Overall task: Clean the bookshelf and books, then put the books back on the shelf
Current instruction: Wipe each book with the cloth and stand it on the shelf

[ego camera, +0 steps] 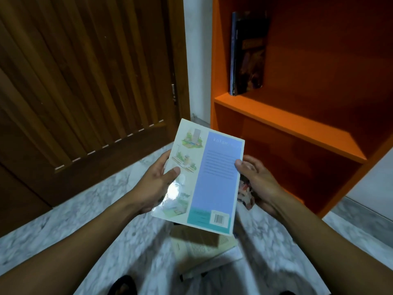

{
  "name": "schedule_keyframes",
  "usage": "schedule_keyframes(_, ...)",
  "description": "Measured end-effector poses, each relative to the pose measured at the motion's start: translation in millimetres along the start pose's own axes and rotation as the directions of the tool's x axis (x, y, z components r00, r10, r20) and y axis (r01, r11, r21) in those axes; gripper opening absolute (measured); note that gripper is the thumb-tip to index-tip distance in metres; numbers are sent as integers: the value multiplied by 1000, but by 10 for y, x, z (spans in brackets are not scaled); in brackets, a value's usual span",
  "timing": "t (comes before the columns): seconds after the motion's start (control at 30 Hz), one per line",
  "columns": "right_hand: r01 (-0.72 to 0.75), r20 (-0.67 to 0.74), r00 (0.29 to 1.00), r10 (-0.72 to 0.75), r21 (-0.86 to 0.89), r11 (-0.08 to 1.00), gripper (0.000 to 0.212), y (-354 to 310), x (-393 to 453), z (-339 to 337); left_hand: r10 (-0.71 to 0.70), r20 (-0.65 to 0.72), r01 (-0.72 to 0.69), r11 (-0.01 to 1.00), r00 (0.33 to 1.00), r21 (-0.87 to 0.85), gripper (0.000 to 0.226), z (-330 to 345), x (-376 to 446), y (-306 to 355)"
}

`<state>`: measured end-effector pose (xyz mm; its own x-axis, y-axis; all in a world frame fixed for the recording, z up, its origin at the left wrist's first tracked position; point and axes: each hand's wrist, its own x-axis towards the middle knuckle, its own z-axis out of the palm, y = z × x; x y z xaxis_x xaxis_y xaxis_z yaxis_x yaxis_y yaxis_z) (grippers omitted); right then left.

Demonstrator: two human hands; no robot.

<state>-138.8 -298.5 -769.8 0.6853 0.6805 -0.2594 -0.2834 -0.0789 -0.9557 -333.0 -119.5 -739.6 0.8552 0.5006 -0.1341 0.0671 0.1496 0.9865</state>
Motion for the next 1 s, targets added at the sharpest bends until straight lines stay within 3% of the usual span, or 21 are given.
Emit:
schedule_keyframes(0.07, 19, -219, 976, 1, 90, 996, 75, -27, 90, -91, -8, -2, 8, 1000, 1000, -10, 42, -42, -9, 30)
schedule_keyframes(0.13, 37, -313, 948, 46, 254, 966, 54, -142, 136, -157, -1, -10, 0, 1000, 1000, -20, 41, -58, -20, 61)
schedule_keyframes(0.2, 108, -377, 926, 11, 293, 950, 37, -274, 147, -167, 24, -17, -24, 1000, 1000, -20, 38, -43, -27, 83)
schedule_keyframes(0.3, 409, -444, 836, -322, 114, 906, 31, -470, 97, -58, 39, -27, -40, 999, 999, -30, 36, 4, -19, 73)
schedule_keyframes(0.4, 555, -185, 783, -594, -225, 801, 23, -508, 101, 94, 47, -6, -47, 998, 999, -32, 37, 108, -8, 46)
schedule_keyframes(0.47, 560, 78, 749, -658, -604, 566, 40, -346, 190, 145, 53, 0, -53, 998, 999, -35, 35, 190, 3, 22)
schedule_keyframes(0.5, 562, 160, 720, -675, -705, 433, 45, -244, 226, 164, 55, -5, -55, 998, 998, -37, 35, 219, 13, 5)
schedule_keyframes(0.53, 566, 199, 703, -683, -737, 368, 47, -162, 213, 207, 54, -17, -54, 998, 998, -41, 35, 249, 28, -7)
schedule_keyframes(0.67, 668, 381, 670, -637, -684, 294, 51, 224, 49, 350, 71, -193, -93, 989, 979, -111, 34, 228, 153, -43)
schedule_keyframes(0.73, 724, 473, 654, -590, -617, 309, 55, 412, -43, 407, 71, -273, -107, 987, 959, -119, 35, 143, 238, -43)
schedule_keyframes(0.87, 796, 597, 599, -534, -516, 316, 64, 632, -213, 480, 56, -358, -102, 988, 932, -113, 38, -85, 324, -34)
schedule_keyframes(1.0, 798, 680, 603, -418, -527, 294, 60, 658, -253, 459, -15, -427, -61, 984, 904, -165, 33, -221, 310, -22)
